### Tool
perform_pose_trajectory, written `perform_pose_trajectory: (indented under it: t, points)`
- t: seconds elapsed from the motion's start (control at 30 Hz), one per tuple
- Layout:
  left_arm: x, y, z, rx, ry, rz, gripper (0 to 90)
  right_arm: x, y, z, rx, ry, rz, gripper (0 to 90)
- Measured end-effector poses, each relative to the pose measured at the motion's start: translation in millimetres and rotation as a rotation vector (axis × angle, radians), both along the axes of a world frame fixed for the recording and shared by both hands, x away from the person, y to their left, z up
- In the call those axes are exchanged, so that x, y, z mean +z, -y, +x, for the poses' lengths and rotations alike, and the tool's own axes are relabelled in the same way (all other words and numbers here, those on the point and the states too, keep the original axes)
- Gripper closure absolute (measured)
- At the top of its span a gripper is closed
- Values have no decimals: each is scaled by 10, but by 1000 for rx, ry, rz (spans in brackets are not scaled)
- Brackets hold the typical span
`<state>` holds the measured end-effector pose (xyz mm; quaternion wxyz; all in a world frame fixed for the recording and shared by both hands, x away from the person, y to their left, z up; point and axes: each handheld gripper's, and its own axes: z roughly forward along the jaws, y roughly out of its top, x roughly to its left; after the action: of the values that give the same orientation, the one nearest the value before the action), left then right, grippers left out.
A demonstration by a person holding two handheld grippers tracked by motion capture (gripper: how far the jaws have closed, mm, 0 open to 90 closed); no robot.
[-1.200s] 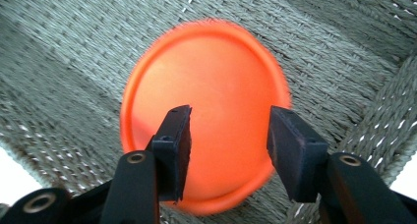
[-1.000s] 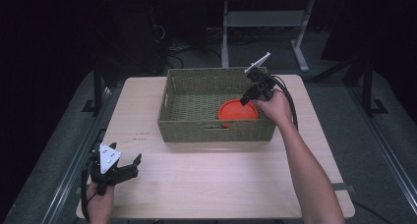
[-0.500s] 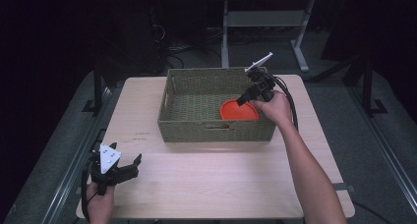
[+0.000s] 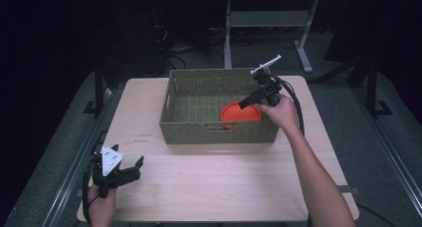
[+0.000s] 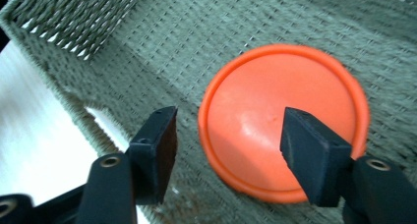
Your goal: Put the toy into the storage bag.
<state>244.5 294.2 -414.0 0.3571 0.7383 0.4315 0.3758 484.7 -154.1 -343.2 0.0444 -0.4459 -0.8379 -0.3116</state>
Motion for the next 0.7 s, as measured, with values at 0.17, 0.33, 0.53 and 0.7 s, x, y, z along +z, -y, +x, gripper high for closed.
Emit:
perform_pose_trajectory:
  t: [0.17, 0.33, 0.53, 0.7]
  points:
    - [1, -6, 0, 3, -5, -1, 128, 43, 14, -67, 19, 10, 27, 366]
    - [3, -7, -4, 5, -5, -1, 128, 76, 68, -142, 18, 24, 43, 357]
    - [-1, 1, -2, 1, 0, 1, 129, 112, 164, -270, 26, 48, 69, 353]
    - [-3, 1, -2, 5, -1, -2, 128, 150, 258, -407, 29, 62, 85, 349]
